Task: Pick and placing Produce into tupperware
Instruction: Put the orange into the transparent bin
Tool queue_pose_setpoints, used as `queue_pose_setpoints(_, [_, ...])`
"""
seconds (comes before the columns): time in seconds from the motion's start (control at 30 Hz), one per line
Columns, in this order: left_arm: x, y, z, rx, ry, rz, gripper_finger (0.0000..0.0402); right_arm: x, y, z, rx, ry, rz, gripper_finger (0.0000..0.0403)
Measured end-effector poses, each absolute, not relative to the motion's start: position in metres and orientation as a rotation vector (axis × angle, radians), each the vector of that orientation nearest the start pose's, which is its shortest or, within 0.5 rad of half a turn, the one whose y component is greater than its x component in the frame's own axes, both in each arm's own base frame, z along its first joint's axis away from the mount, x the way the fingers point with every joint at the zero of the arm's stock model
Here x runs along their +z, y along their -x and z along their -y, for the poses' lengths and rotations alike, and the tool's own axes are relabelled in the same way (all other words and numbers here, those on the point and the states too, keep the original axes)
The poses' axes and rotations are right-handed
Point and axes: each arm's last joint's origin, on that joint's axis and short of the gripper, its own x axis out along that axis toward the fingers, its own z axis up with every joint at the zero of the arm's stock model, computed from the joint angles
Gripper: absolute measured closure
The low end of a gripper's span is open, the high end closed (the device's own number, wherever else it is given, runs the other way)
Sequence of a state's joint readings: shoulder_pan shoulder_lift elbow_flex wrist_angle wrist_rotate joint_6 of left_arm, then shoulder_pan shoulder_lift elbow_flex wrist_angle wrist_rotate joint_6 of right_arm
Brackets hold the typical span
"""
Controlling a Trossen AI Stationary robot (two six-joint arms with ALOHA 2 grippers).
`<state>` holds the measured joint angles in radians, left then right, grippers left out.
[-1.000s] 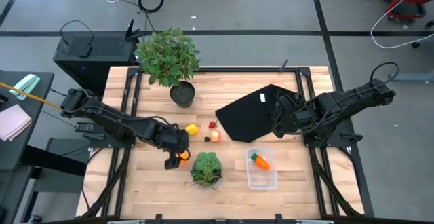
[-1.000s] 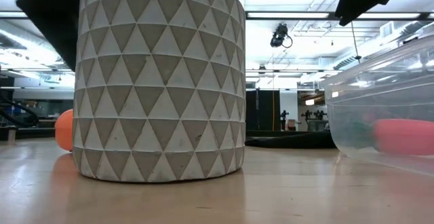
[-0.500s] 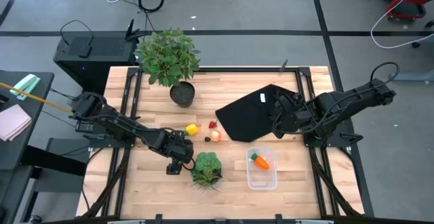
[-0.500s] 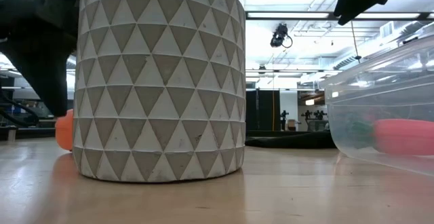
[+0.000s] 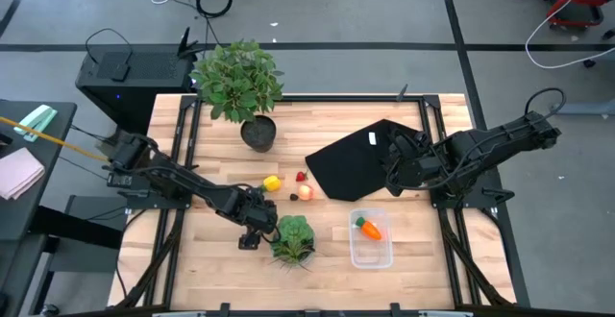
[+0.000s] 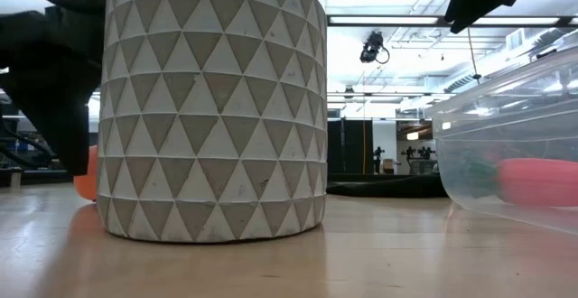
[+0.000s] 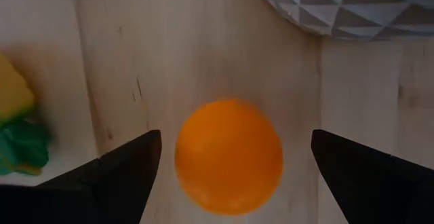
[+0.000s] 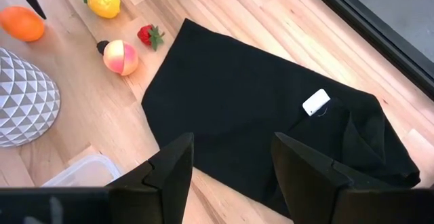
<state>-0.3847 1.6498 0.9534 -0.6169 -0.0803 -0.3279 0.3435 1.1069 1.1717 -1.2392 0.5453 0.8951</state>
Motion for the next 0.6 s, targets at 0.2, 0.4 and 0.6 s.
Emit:
queue_pose_setpoints(0.2, [0.1574, -0.274, 0.1084, -0.045, -0.024, -1.302, 0.0013, 0.33, -0.1728, -0.0459, -0.615, -0.303, -0.874, 0.0198])
queue_pose_setpoints(0.4, [0.1577, -0.275, 0.1088, -0.048, -0.02, -1.291, 0.0022, 0.33, -0.1728, -0.0459, -0.615, -0.303, -0.874, 0.0198])
queue_pose_setpoints(0.6, [0.1577, -0.275, 0.1088, -0.049, -0.021, -1.291, 0.0057, 0.33, -0.1728, -0.0459, -0.615, -0.303, -0.874, 0.0198])
